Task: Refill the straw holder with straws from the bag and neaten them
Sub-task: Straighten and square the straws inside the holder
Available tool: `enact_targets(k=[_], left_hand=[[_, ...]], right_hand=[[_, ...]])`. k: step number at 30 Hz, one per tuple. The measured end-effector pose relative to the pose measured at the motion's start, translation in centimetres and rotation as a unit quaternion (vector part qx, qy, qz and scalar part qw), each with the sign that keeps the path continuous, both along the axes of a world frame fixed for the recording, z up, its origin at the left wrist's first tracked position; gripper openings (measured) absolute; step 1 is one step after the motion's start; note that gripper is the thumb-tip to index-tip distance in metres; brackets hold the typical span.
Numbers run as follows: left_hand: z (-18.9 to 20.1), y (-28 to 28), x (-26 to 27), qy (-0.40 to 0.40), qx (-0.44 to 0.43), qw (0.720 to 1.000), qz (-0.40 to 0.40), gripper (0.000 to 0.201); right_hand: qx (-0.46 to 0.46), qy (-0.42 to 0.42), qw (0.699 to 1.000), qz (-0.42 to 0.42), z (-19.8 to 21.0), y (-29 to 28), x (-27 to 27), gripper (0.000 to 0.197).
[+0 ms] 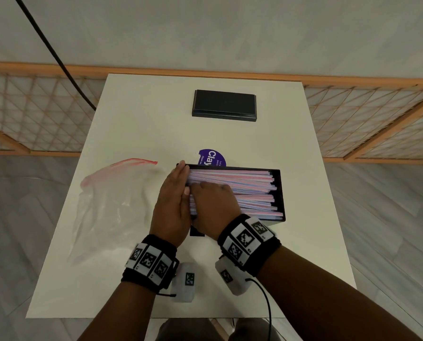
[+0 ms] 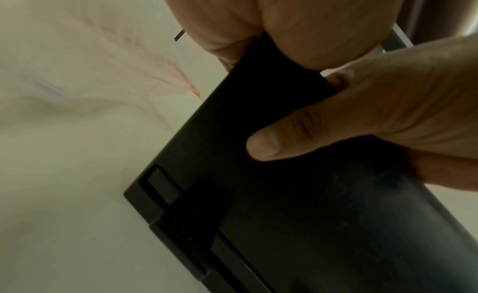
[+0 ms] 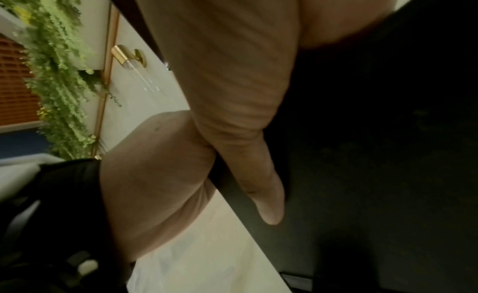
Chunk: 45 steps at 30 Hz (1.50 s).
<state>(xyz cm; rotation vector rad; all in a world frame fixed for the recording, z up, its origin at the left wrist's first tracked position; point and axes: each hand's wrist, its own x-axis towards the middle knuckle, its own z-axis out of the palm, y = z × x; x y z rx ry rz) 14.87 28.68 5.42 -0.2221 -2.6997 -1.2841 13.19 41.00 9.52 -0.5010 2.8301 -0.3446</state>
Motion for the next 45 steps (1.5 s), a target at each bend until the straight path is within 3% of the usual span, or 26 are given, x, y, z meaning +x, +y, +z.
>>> enact_targets(k=[9,14,18,20,22,24,29,36,40,45], left_hand=[[-0.6,-0.2,0.3,0.020,-0.010,1.000,0.003,0.056],[0.1,-0.5,0.5,0.006,-0.041,0.999,0.016,0.056],[2.1,-1.7,0.3,0.036,-0.094,0.995,-0.005,0.044],[4.1,-2.2,-0.4,0.018,-0.127,0.990,-0.058,0.046],[6.2,-2.2,-1.5,-0.040,-0.181,0.972,-0.141,0.058],[7.4,-1.8,-2.9,-0.101,-0.259,0.938,-0.209,0.069],[7.3,-0.3,-5.2,-0.119,-0.401,0.872,-0.254,0.074],[6.6,1.2,-5.3,-0.101,-0.520,0.807,-0.260,0.060],[6.6,1.4,-5.1,-0.106,-0.541,0.790,-0.268,0.057],[6.6,1.5,-5.0,-0.108,-0.522,0.806,-0.256,0.064]], right_hand=[[-0.010,0.015,1.000,-0.016,-0.1,0.1,0.9,0.054],[-0.053,0.007,0.998,-0.019,2.9,1.9,1.5,0.062],[-0.146,0.009,0.986,-0.080,5.7,6.9,1.9,0.047],[-0.121,0.001,0.987,-0.101,6.2,9.8,1.4,0.044],[-0.046,-0.038,0.994,-0.093,6.3,11.9,0.6,0.054],[0.010,-0.069,0.996,-0.058,5.9,12.8,-0.1,0.068],[0.087,-0.065,0.994,-0.005,3.7,12.0,-0.7,0.081],[0.134,-0.039,0.990,0.002,1.4,11.1,-1.4,0.060],[0.149,-0.039,0.988,0.014,1.1,11.1,-1.5,0.055],[0.144,-0.043,0.988,0.019,1.2,10.9,-1.8,0.061]])
